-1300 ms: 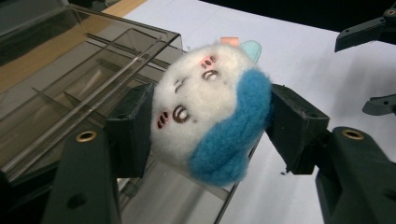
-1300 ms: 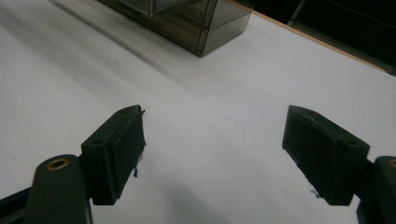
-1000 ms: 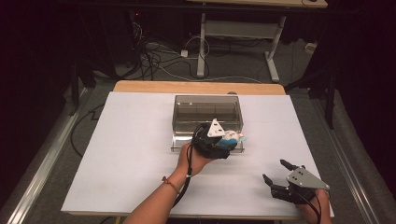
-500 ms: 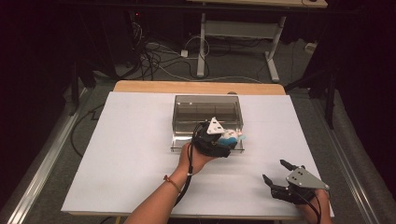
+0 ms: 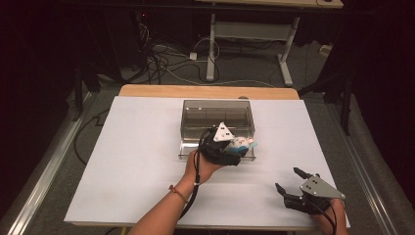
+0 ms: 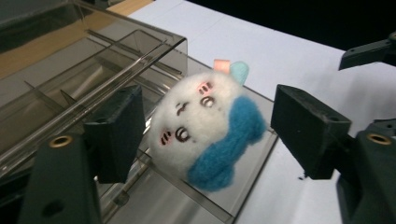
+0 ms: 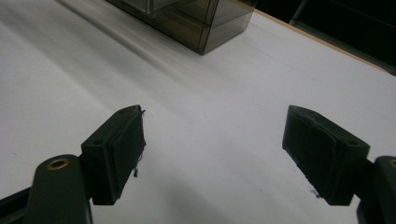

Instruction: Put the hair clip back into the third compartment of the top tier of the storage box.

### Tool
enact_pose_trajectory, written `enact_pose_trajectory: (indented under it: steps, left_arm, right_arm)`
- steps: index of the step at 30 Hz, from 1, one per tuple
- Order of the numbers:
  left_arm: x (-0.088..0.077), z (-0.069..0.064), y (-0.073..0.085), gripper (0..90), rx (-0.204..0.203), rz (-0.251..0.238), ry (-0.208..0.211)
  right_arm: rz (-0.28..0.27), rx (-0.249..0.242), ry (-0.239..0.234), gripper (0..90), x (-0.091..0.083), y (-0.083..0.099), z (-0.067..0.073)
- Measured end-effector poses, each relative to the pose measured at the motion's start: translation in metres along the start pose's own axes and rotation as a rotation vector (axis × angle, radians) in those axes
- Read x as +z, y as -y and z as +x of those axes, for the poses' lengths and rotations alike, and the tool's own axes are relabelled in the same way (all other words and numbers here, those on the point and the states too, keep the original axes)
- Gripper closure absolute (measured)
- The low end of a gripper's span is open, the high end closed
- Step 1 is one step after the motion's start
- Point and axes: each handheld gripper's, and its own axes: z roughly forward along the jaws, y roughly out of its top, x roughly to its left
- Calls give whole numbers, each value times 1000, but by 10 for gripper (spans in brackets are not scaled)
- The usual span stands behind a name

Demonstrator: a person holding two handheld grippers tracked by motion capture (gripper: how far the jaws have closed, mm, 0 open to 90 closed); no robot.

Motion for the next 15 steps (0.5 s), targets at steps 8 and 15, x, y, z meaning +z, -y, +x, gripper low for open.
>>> enact_pose_trajectory:
  steps: [8, 15]
  left_arm:
    - [-2, -3, -1, 673, 32, 30, 25]
    - [0, -3, -1, 695, 43, 36, -8]
  right_arm:
    - [-2, -5, 0, 215, 0, 0, 0]
    - [-3, -7, -1, 215, 0, -1, 1]
